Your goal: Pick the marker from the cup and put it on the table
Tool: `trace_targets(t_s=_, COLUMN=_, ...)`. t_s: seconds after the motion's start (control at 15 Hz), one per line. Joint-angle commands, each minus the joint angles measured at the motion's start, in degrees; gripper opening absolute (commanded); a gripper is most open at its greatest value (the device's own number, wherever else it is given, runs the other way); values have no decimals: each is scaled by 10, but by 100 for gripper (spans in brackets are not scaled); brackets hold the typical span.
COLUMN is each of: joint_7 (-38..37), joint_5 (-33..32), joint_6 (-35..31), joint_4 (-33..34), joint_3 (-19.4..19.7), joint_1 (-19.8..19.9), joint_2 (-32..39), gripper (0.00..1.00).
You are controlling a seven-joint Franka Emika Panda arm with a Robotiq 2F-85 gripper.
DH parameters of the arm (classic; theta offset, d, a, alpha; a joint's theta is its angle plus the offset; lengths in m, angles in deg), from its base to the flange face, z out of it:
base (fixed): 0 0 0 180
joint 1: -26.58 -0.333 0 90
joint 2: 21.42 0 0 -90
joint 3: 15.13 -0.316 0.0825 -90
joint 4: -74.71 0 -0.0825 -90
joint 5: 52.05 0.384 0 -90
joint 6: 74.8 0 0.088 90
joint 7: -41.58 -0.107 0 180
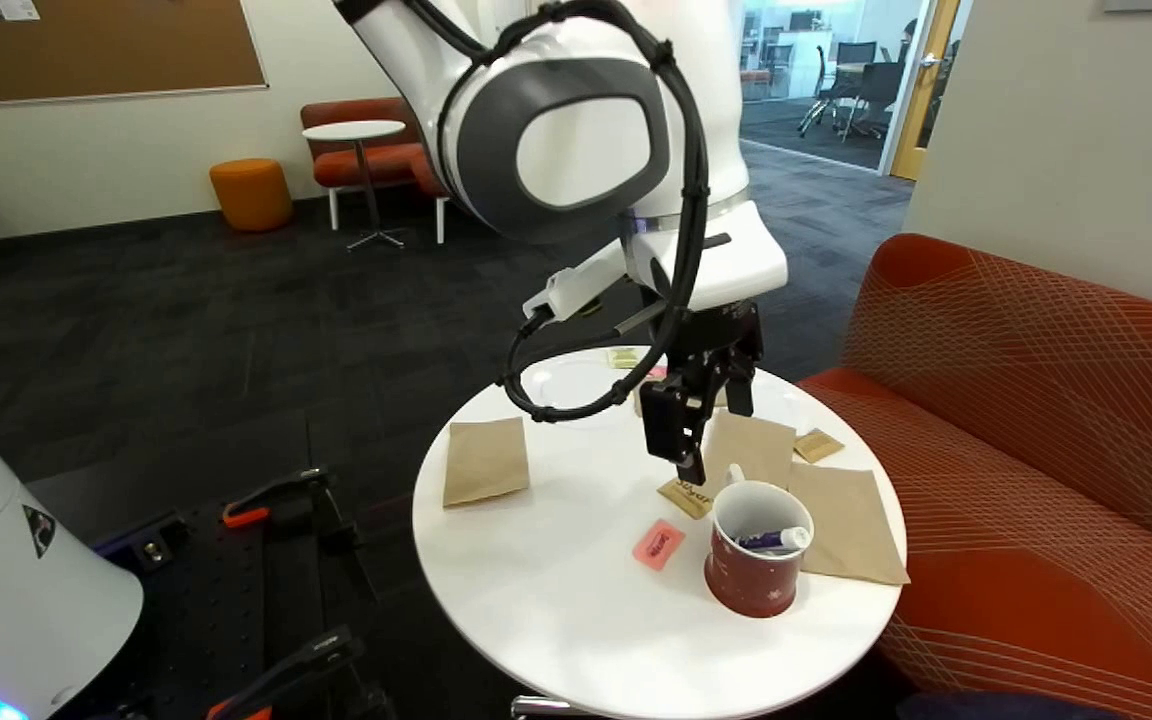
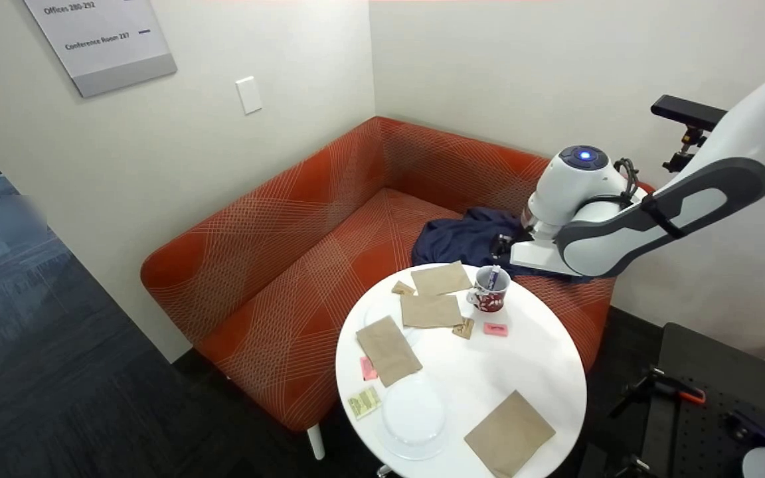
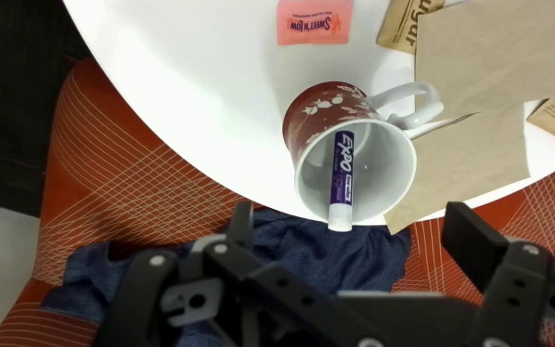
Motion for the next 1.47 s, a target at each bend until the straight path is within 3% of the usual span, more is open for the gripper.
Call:
trace_targets(t_s=0.0, joint_7=-61, joint_5=-24, joint_6=-24, joint_4=23, joint_3=30, joint_1=-44, joint_2=36, gripper=91)
trace_targets(t_s=0.27, joint_7=-97, joint_5=-30, joint_6=-22, joint_4=54, joint_3=54, joint_1=-77, joint_2=68, gripper=75)
trace_targets(t_s=0.33, joint_7=-100, joint_5=-27, joint_6=-17, joint_4=62, joint_3=58, joint_1=-81, joint_2=74, gripper=80)
trace_targets(t_s=0.53, joint_7=-99, joint_5=-17, joint_6=-10, joint_4=85, joint_3=64, joint_1=-84, joint_2=94, gripper=80)
trace_targets(t_s=1.13, joint_7=-84, joint_5=4, joint_6=3, joint_4=122, joint_3=66, joint_1=-80, joint_2=137, gripper=66)
trace_targets(t_s=1.4, joint_7=-81, joint_5=12, joint_6=7, joint_4=132, joint_3=67, joint_1=-79, joint_2=152, gripper=68)
